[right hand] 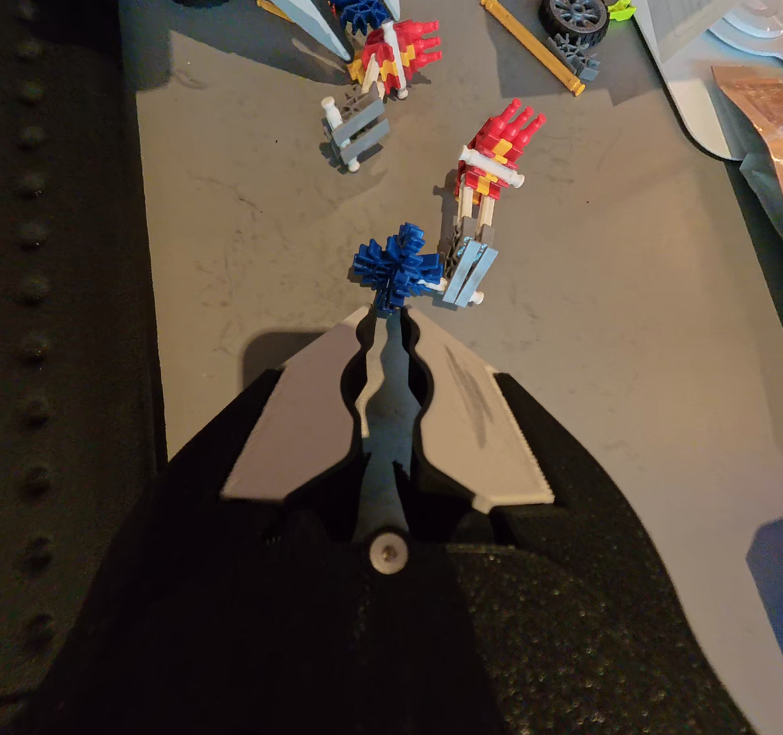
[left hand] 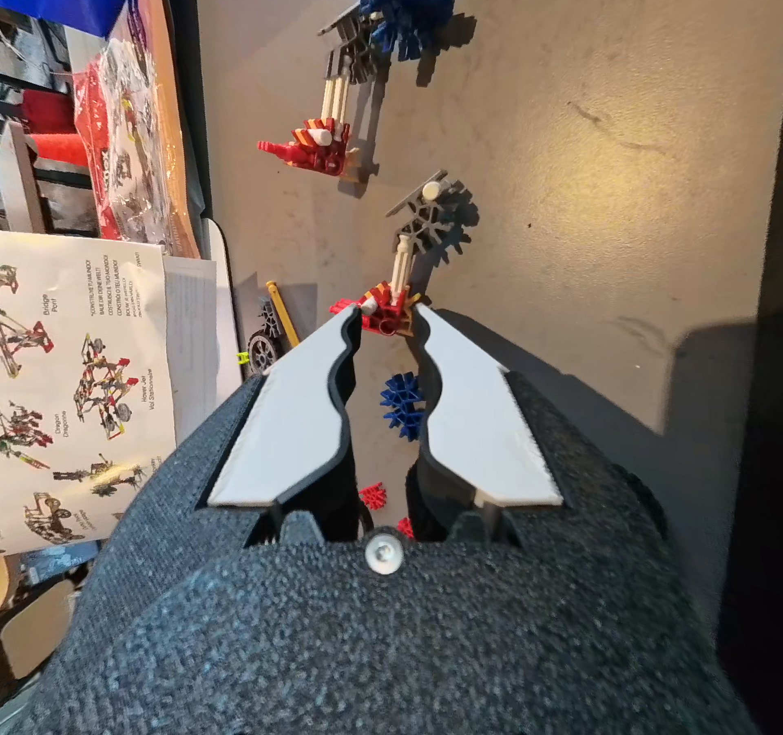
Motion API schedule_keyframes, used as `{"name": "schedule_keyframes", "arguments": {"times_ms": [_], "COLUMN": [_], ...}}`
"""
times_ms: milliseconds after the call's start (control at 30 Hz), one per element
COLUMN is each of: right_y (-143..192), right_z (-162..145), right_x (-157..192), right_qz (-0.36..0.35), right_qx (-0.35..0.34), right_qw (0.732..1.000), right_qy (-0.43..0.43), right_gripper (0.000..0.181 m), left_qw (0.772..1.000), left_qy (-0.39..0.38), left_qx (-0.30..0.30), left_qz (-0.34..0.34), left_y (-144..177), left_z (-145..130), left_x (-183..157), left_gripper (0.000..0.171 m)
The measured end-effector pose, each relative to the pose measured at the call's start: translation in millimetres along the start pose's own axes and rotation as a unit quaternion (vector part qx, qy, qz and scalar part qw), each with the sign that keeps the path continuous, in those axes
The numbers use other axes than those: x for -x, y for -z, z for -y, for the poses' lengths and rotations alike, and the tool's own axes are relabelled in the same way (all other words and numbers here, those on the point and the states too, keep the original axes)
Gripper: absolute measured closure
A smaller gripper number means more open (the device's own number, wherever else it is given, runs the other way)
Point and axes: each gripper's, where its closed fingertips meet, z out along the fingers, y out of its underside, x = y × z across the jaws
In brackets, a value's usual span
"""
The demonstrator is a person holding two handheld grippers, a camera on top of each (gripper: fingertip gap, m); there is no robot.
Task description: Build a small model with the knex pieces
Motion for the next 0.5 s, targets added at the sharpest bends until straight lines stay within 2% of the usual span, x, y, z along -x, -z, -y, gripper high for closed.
{"name": "schedule_keyframes", "arguments": {"times_ms": [100, 367, 500], "right_y": [-0.1, -0.1, 0.0], "right_z": [0.0, -0.1, -0.1], "right_x": [0.0, 0.1, 0.1], "right_qz": [0.0, 0.0, 0.0], "right_qx": [0.0, 0.0, 0.0], "right_qw": [1.0, 1.0, 1.0], "right_qy": [0.0, 0.001, 0.0], "right_gripper": [0.17, 0.17, 0.17], "left_qw": [1.0, 0.992, 0.988], "left_qy": [-0.015, -0.083, -0.098], "left_qx": [-0.003, -0.011, -0.017], "left_qz": [0.018, 0.096, 0.115], "left_y": [1.6, 7.1, 8.5], "left_z": [0.2, 0.1, 0.9], "left_x": [0.7, -7.3, -10.4], "left_gripper": [0.155, 0.154, 0.153]}}
